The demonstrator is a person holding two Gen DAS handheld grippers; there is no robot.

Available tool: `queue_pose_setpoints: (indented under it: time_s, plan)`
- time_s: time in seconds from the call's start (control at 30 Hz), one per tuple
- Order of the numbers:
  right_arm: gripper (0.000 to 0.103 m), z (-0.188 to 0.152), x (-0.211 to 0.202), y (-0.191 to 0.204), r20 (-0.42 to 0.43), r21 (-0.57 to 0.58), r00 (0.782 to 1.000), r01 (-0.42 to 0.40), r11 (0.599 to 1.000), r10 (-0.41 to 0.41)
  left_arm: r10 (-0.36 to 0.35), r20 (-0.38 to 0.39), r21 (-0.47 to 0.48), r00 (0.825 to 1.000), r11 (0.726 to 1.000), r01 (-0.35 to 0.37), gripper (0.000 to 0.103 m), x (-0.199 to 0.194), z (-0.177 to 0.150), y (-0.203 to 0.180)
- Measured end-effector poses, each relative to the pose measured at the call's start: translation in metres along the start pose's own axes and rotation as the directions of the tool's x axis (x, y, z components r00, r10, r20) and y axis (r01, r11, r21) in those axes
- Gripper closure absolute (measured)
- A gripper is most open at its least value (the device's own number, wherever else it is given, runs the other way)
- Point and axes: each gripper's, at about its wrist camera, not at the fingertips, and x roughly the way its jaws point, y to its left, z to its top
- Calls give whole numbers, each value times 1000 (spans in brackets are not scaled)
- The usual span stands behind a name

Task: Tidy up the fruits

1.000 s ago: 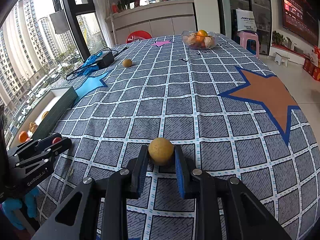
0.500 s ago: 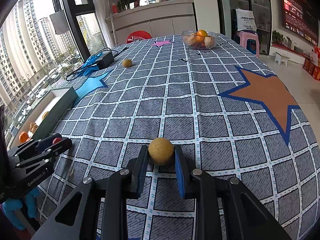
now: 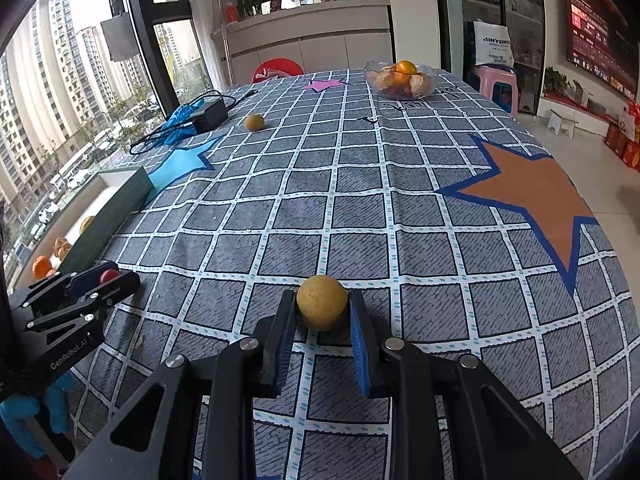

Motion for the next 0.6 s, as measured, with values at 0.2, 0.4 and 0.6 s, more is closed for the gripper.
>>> queue_pose_setpoints:
  time_s: [0.2,0.4,0.6]
  plan:
    - [76,0,1,6,-4,-26,1000,31,999,-31,-3,0,-3,1000,1000,3,62,0,0,1]
    - [76,-1,2,10,-5,-42,999,52,998,-52,-6,-1,-5,1000,1000,6,62,1,1,4]
    - [76,-1,4,12,-5,-53,998,67,996,-67,-5,-1,-5,1000,1000,5,62,0,1,3]
